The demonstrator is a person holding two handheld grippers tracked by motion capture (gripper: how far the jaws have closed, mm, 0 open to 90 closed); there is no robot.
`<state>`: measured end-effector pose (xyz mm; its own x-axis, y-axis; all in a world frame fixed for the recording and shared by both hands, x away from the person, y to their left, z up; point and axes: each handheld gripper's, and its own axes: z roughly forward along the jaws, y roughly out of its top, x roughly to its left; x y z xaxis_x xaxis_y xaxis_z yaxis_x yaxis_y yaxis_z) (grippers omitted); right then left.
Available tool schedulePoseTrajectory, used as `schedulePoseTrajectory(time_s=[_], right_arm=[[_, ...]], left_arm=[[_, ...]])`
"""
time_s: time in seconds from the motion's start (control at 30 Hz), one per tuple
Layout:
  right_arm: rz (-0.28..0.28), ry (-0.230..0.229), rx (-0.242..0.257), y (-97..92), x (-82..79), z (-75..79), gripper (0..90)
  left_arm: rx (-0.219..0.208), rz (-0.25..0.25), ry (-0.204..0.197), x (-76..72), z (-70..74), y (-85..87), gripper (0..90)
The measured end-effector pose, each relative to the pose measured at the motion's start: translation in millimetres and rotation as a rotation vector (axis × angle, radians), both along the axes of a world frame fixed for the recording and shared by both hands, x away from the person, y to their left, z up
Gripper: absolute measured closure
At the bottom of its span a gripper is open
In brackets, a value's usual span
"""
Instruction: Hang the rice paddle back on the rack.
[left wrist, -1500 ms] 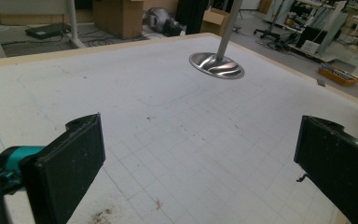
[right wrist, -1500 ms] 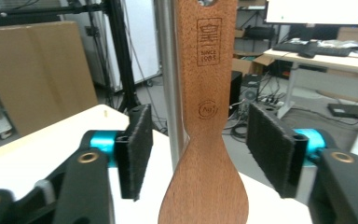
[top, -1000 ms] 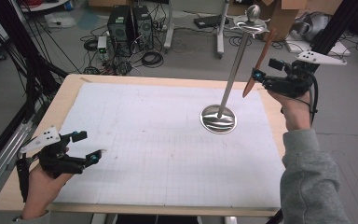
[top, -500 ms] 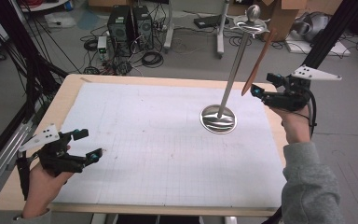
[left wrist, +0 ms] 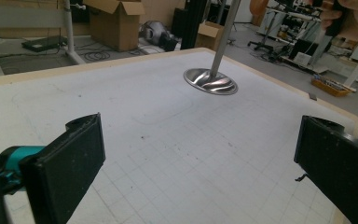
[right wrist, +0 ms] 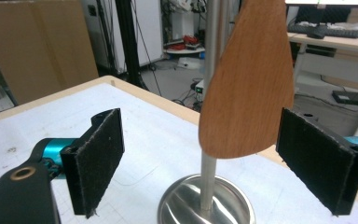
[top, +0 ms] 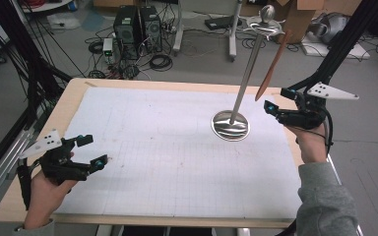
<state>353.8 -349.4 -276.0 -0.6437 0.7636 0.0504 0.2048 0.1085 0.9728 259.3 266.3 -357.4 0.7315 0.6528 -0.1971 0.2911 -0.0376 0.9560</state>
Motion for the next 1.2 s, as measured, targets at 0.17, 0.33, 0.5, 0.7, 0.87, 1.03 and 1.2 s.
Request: schedulePoseTrajectory(time_s=[0.17,0.33,0.5,0.7,0.87,1.03,1.2], right_arm=[[0.014,-0.013,0.044,0.9,-7.8,-12.2,14.1],[-0.008,-0.020,-0.003,3.3,-15.5,-22.5,14.1],[-0.009,-0.037,-0.038,5.5,-24.0,-29.1,14.1],[0.005,-0.044,-0.040,7.7,-33.9,-37.7,14.0],[0.020,-0.049,-0.017,9.4,-42.3,-43.3,14.0],[0.088,-0.028,0.003,14.1,-50.9,-46.8,14.1],[0.111,-0.023,0.007,16.1,-57.7,-52.6,14.0]], left_arm=[[0.004,0.003,-0.006,0.6,0.1,-1.0,2.2],[0.035,0.016,-0.008,2.3,-0.5,-4.8,2.2],[0.052,0.003,-0.010,3.9,0.7,-11.4,2.2],[0.039,0.004,-0.006,6.8,-0.3,-12.2,2.2],[0.012,-0.014,-0.017,7.2,2.2,-14.5,2.2],[0.014,-0.016,-0.012,8.4,0.8,-16.1,2.2],[0.013,-0.014,-0.015,7.7,1.6,-15.5,2.2]])
